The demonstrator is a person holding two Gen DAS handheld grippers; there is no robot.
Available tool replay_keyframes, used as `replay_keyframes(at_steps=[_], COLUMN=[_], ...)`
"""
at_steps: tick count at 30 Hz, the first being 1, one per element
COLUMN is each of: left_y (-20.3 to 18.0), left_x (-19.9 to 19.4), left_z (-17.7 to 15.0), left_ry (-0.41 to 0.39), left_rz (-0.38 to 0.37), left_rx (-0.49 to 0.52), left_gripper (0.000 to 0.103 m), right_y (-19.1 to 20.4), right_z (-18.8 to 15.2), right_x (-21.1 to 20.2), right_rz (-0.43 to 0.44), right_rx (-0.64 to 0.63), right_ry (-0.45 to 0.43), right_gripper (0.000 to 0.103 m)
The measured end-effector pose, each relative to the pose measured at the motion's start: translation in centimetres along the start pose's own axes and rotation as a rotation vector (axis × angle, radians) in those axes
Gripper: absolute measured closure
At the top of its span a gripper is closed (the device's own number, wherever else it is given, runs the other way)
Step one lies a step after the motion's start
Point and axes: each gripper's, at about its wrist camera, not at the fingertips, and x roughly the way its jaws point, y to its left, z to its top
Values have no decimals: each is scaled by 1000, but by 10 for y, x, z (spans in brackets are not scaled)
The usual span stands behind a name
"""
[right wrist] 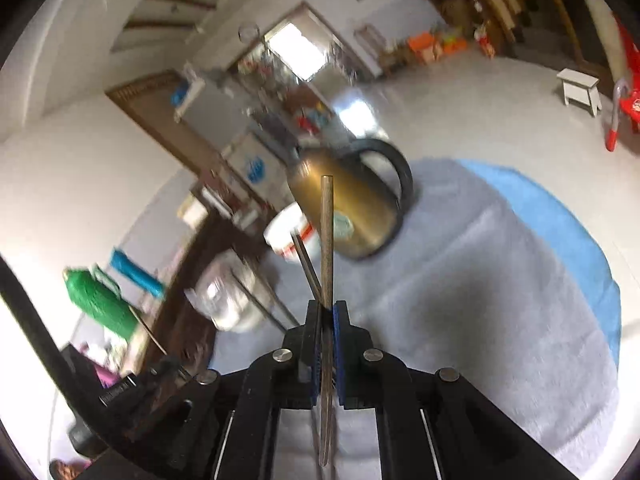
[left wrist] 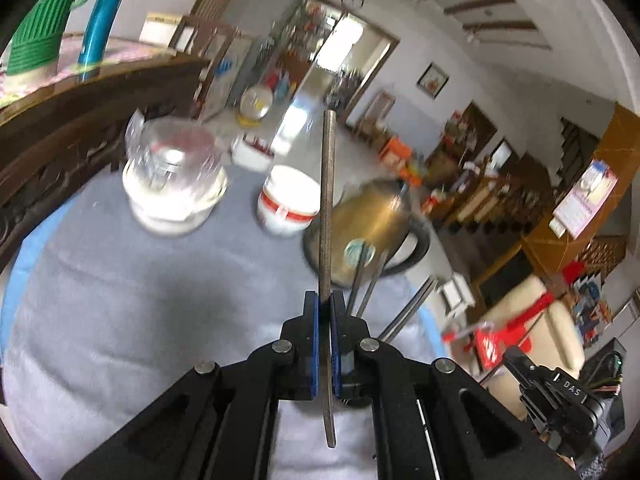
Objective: Organize utensils
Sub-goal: 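Lift both grippers' sticks and insert them into the grey holder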
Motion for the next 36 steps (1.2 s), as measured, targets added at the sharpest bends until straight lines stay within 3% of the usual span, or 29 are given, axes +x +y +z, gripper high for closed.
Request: replay_keyframes(at_steps=[5, 12, 21, 36], left_y=[-13, -26, -33, -36], left_x=[16, 44, 60, 76], left_z=[-1, -10, -32, -54], left_ry=[-118, -153, -153, -81], left_rz=[8, 46, 90, 102], left_rx=[6, 34, 101, 172], left_gripper=[97, 97, 97, 97], right_y=[13, 19, 19, 19], right_z=[16, 16, -10, -42], right_x=[-1, 23, 59, 88], right_rz=[-21, -74, -137, -148], right_rx=[-13, -52, -154, -252], right_ry=[-118, -192, -155, -62], right_gripper=[97, 97, 97, 97])
